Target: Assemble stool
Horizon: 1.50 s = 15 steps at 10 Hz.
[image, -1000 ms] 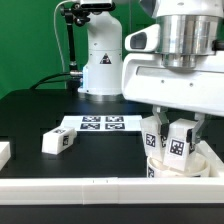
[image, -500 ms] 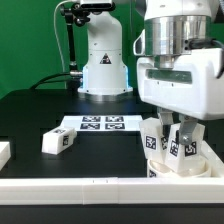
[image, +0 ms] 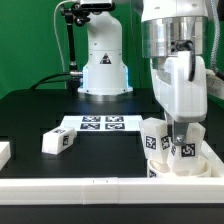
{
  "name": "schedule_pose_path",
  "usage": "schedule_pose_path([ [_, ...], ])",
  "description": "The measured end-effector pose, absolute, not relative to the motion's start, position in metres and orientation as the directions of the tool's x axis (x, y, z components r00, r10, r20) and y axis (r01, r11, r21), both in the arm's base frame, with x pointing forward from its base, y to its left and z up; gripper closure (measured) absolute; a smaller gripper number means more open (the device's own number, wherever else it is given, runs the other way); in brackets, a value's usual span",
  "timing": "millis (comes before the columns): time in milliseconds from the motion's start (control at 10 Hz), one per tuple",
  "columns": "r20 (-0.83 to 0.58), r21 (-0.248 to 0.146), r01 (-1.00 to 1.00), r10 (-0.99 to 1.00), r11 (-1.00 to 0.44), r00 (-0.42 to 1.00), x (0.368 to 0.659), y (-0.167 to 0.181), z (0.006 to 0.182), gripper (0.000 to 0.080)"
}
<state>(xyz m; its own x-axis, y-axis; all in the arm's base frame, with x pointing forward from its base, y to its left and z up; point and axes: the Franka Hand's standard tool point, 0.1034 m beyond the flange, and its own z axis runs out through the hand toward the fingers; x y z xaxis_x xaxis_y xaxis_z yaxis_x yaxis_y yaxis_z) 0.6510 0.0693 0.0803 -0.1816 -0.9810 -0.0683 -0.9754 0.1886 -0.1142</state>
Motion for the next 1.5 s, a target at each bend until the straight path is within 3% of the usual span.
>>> schedule_pose_path([
  [300, -0.085, -0.105, -0.950, -0.954, 0.294, -0.286, 0.651, 0.072, 0.080, 0.0458],
  [600, -0.140, -0.091, -0.864, -0.865, 0.496, -0.482, 0.650, 0.075, 0.079, 0.0458],
  [800, -0.142, -0.092, -0.875, -0.876, 0.476, -0.462, 0.650, 0.077, 0.078, 0.0458],
  [900, -0.142, -0.092, -0.875, -0.876, 0.476, -0.461, 0.650, 0.077, 0.078, 0.0254],
  [1000, -0.140, -0.078, -0.885, -0.884, 0.460, -0.447, 0.650, 0.079, 0.080, 0.0183],
  [1400, -0.157, -0.105, -0.920, -0.920, 0.377, -0.359, 0.663, 0.102, 0.099, 0.0151],
  [1500, -0.145, -0.120, -0.949, -0.950, 0.293, -0.275, 0.663, 0.100, 0.097, 0.0150],
])
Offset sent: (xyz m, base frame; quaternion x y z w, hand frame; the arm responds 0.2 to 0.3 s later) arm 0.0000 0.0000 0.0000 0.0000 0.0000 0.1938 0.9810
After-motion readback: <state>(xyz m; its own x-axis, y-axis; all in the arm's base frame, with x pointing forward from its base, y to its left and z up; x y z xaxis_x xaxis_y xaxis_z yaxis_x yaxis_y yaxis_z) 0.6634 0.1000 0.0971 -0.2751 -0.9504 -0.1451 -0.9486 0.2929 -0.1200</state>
